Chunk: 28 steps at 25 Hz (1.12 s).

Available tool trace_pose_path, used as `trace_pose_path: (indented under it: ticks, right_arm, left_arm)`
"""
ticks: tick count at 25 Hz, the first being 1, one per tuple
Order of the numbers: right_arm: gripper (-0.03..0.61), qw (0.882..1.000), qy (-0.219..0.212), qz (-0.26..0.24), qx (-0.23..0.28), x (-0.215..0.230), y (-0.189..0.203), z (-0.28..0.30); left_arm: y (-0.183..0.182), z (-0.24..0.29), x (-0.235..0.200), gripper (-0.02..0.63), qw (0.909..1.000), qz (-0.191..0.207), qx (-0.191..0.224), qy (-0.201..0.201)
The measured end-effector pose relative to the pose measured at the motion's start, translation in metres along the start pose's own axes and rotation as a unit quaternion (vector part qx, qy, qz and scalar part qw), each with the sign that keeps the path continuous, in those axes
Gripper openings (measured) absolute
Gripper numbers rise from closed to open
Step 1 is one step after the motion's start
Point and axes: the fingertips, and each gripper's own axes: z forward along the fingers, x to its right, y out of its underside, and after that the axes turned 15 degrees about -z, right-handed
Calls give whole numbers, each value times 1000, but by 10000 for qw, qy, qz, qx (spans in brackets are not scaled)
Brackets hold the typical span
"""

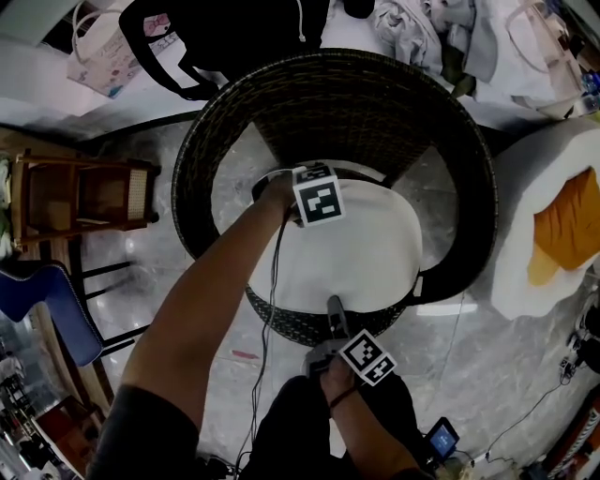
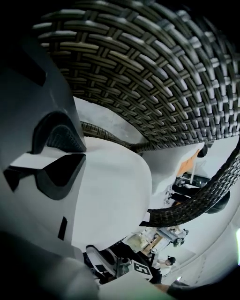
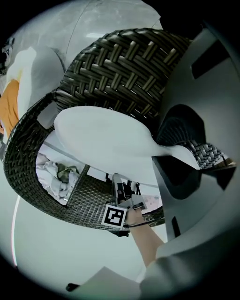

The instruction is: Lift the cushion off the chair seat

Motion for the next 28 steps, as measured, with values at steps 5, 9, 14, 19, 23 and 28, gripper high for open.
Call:
trace_pose_path:
  ticks: [5,9,14,19,23,28]
  right_arm:
    - [57,9994,-220,-252,128,-14,-4,-10]
    - [52,9987,-362,-330,170,-22,-6,-22]
    - [52,9981,-449,-371,193,-28,-7,-40]
    - [52,9968,-563,-498,287,-47,-11,-64]
    - [52,9951,-686,-601,376,-71,-16,-89]
    - [52,9923,-858,-723,527,-110,-25,-131]
  left_arm:
    - [-4,-5,3,14,9993,294,65,-209]
    - [1,-13,8,6,9992,319,-16,-232]
    - [0,-33,20,6,9993,258,72,-273]
    - [-6,-73,29,6,9984,193,259,-455]
    - [-12,-118,39,6,9969,224,373,-654]
    - [-23,-187,56,6,9932,338,523,-987]
